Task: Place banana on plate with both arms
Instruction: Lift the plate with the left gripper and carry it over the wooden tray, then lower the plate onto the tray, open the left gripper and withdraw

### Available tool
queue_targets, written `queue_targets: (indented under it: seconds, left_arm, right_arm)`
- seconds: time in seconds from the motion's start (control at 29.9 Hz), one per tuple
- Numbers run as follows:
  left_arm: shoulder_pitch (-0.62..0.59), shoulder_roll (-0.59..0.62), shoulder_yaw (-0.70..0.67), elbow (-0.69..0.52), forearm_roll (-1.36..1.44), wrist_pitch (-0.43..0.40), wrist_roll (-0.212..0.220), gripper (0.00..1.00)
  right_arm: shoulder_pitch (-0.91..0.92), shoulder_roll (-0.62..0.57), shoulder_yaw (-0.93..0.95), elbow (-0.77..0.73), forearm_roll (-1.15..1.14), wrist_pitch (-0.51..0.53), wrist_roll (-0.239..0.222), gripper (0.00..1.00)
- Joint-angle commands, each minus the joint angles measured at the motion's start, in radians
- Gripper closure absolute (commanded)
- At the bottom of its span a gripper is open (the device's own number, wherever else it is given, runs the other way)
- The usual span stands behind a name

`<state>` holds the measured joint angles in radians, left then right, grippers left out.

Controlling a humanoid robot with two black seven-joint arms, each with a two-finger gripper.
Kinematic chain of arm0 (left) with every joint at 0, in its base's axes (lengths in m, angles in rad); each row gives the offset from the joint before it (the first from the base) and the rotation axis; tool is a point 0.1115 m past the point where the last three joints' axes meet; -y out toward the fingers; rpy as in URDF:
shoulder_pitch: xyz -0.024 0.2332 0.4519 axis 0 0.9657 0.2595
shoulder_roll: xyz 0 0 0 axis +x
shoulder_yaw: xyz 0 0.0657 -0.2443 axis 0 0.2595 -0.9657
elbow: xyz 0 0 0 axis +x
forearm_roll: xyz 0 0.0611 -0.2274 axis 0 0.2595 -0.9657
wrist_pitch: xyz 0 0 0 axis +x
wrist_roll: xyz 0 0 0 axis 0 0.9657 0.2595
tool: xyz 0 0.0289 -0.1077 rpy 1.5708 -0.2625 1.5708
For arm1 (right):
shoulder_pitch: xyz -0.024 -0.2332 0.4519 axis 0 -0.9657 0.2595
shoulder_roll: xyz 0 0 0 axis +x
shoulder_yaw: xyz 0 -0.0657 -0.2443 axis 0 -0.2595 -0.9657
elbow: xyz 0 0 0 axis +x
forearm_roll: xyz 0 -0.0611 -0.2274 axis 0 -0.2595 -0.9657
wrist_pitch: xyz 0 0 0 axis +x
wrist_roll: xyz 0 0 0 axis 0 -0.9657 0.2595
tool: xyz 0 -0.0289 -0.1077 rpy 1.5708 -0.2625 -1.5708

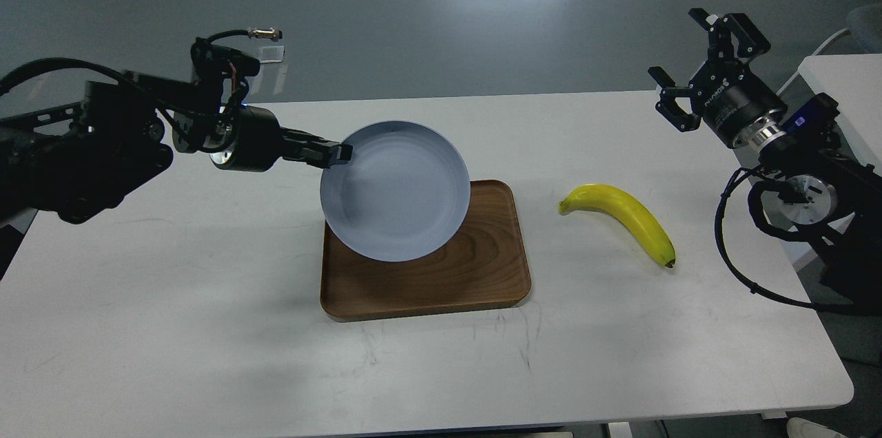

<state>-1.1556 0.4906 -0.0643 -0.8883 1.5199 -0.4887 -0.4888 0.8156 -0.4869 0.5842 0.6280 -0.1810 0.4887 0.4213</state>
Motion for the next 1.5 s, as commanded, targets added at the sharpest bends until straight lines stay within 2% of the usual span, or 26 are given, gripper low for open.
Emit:
queue_targets:
  seconds: [0.0,0.3,0.5,0.9,1.37,1.4,1.44,1.47]
  left_arm:
    - [0.01,-0.072,0.018,0.051,0.0,0.0,0.0,1.0]
    - [0.013,-0.22,0.095,0.202,-0.001,0.0,0.0,1.0]
    - [0.016,-0.273,0.136,0.267,-0.007,0.0,0.0,1.0]
    - [0.045,-0.325,0.14,0.348,-0.018,0.0,0.0,1.0]
    - [0.045,-0.325,0.141,0.364,-0.02,0.0,0.0,1.0]
    - [0.045,-0.325,0.14,0.364,-0.02,0.0,0.0,0.86]
    - [0.045,-0.325,0.14,0.364,-0.02,0.0,0.0,0.67]
    - [0.045,-0.325,0.14,0.364,-0.02,0.0,0.0,0.61]
  right_arm:
    - [0.04,0.002,-0.004,-0.004,0.0,0.0,-0.003,0.0]
    - [0.089,0.013,-0.052,-0.01,0.0,0.0,-0.003,0.0]
    - [0.089,0.011,-0.053,-0.01,0.0,0.0,-0.003,0.0]
    - [0.085,0.011,-0.055,-0.01,0.0,0.0,-0.003,0.0]
    - [0.079,0.013,-0.055,-0.01,0.0,0.0,-0.003,0.0]
    - [0.079,0.013,-0.057,-0.01,0.0,0.0,-0.003,0.0]
    - [0.079,0.013,-0.057,-0.01,0.0,0.0,-0.003,0.0]
    - [0.077,0.013,-0.057,-0.01,0.0,0.0,-0.003,0.0]
